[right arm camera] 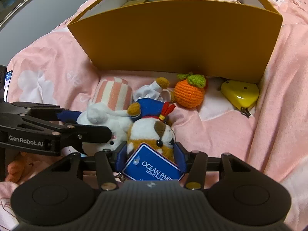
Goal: Organize objects
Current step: 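Grasp the white striped-hat plush with the left gripper while the right grasps the Ocean Park plush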
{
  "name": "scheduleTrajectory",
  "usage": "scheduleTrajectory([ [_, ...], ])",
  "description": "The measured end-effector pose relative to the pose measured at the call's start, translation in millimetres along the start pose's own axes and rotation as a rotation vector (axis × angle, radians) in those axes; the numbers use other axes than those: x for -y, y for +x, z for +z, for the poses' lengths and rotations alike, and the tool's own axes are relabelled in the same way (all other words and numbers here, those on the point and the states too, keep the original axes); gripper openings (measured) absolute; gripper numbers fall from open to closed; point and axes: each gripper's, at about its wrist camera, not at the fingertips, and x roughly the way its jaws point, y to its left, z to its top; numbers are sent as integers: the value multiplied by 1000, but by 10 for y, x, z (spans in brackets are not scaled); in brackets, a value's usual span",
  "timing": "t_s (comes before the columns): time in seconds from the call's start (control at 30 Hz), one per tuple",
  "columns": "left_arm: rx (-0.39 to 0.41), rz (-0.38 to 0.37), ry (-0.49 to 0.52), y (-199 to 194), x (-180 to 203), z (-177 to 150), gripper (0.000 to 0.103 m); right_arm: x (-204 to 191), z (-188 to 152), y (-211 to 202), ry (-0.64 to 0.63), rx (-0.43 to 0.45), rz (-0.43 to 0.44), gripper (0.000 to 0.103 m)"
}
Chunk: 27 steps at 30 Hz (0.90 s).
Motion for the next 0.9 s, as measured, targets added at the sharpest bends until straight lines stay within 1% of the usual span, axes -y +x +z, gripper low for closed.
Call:
scheduleTrajectory([
  [0.17, 10, -3, -5, -32, 2, -20, 71, -8, -3, -29, 12, 7, 6, 48],
  [0.3, 19, -6, 0, -116, 31, -36, 68, 36, -8, -144, 68, 23, 41, 46],
  [0.4, 39, -16, -4, -227, 84, -36, 67, 78, -26, -307, 101, 52, 69, 46],
  [0.57, 110, -72, -20, -576, 202, 23, 66, 147, -38, -682, 121, 135, 91, 46],
  [0.63, 137, -74, -5, -705, 285, 72, 66, 175, 0, -839, 136, 169, 98, 46],
  [0.7, 166, -69, 13, -844, 372, 159, 66, 229, 83, -994, 158, 207, 125, 46],
  [0.77, 195, -68, 10, -995, 430, 282, 66, 256, 169, -1151, 171, 250, 144, 46],
  [0.9, 250, -60, 28, -1172, 580, 564, 66, 243, 361, -1418, 136, 335, 133, 46],
])
